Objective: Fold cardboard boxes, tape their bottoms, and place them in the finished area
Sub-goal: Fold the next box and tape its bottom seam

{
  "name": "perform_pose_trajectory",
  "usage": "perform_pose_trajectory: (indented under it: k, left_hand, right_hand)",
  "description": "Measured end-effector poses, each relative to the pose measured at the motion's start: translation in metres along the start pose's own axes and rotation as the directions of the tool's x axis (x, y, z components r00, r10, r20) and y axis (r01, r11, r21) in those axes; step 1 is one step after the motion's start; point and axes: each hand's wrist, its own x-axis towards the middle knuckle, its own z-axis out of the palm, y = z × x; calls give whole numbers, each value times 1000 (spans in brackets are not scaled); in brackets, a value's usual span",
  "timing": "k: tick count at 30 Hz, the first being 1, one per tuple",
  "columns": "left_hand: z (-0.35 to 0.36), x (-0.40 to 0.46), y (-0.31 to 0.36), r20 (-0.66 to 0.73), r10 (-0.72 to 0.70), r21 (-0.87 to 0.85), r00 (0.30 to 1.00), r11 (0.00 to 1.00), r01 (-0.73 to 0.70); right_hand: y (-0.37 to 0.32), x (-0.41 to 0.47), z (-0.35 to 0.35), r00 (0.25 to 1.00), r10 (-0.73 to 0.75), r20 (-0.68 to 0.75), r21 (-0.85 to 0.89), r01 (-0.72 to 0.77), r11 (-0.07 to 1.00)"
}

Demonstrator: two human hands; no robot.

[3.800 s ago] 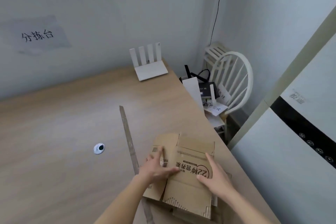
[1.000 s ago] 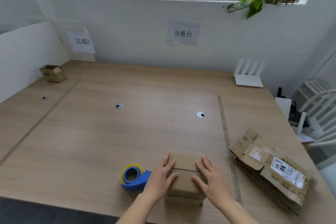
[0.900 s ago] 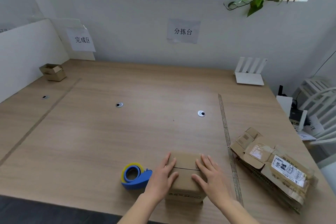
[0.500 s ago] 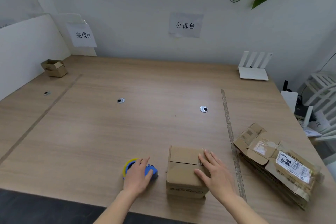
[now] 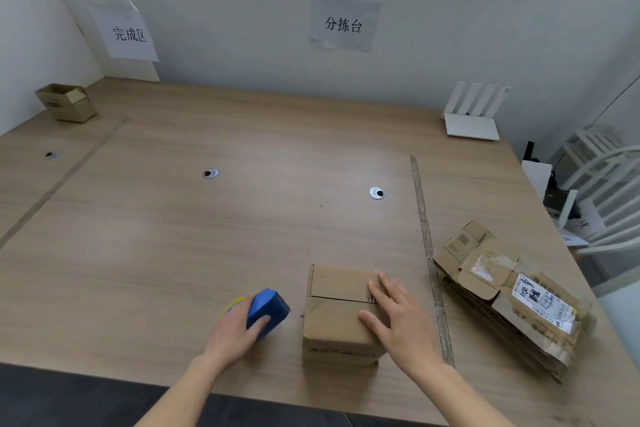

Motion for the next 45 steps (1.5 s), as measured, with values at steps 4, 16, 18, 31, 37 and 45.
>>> perform_pose_trajectory:
  k: [4,16,18,31,37,45]
  left_hand:
    - [-70,-12,33,15,109,-210,994,972,-104]
    - [-108,-33,210,311,278,108,909,940,-324]
    - [-108,-24,213,295,249,108,922,951,-291]
    - [-107,-1,226,342,145,154,929,966,-207]
    - [-107,5,231,352,143,202,925,953,-224]
    - [-94,14,248,359,205,408,911,843,-351]
  right_hand:
    - [-8,5,-7,999,-6,33,-91,9,996]
    - [-22,15,-28,991,-37,128,165,16,986]
    - [-15,17,-28,992,-31,124,244,-1,970]
    - [-11,28,-51,913,35,406,834,-386,394]
    - [1,29,-40,952,57,301,865,-297,404]
    - [0,28,-37,962,153,226,765,-273,583]
